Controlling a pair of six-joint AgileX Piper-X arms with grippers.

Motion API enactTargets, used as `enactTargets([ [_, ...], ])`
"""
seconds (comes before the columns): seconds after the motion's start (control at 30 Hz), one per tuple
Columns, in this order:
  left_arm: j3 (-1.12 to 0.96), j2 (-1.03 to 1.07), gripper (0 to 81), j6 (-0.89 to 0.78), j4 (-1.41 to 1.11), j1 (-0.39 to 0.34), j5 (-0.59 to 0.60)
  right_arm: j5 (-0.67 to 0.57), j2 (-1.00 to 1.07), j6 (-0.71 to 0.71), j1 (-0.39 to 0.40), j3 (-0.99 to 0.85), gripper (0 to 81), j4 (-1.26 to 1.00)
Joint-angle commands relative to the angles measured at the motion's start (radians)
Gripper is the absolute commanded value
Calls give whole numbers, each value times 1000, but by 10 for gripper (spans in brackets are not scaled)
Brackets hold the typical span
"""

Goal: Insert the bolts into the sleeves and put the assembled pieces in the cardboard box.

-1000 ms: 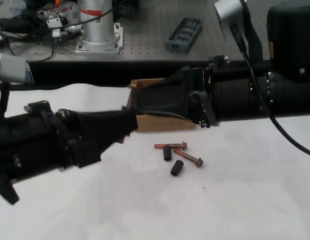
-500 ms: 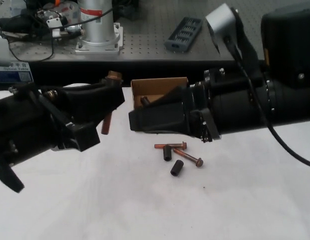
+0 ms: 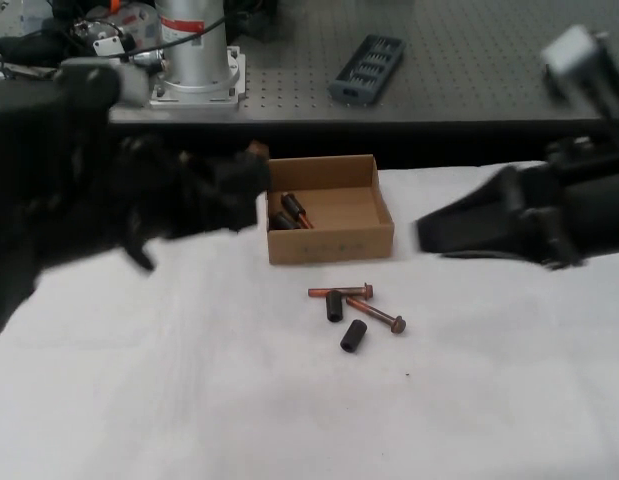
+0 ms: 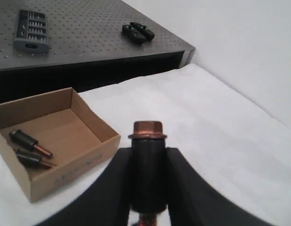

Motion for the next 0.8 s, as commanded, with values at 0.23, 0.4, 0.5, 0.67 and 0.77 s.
enactTargets([
  [0.23,-509,469,6,15,102,53,79,-10,-26,-84,-120,-13,29,39],
  [0.4,-824,708,6,15,249,50,127,-10,-26,-102,-120,-13,29,39],
  [0.5,-969,815,6,15,333,50,125,-10,-26,-123,-120,-13,29,39],
  [0.67,-1119,927,20,15,450,46,126,-6,-26,-123,-120,-13,29,39],
  [0.77,-1138,943,143,15,458,38,126,-6,-26,-123,-120,-13,29,39],
])
